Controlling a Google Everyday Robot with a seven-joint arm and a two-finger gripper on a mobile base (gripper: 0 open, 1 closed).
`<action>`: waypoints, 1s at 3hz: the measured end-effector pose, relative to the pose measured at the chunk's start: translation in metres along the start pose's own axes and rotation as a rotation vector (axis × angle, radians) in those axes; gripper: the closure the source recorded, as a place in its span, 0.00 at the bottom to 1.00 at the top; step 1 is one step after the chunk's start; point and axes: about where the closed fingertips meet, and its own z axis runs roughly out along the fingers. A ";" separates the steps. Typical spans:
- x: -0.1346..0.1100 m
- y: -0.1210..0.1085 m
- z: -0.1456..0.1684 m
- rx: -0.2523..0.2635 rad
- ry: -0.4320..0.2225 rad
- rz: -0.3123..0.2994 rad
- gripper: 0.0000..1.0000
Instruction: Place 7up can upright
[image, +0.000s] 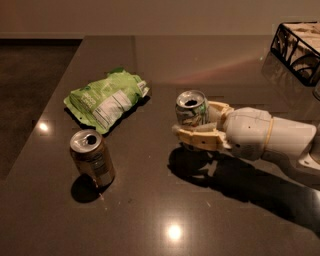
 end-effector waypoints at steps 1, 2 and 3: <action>0.015 -0.005 0.001 0.035 -0.039 0.041 1.00; 0.025 -0.008 0.001 0.065 -0.073 0.067 1.00; 0.033 -0.011 -0.001 0.104 -0.078 0.069 0.82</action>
Offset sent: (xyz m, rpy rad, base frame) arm 0.0124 -0.0158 -0.0405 0.1546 0.0250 -0.1101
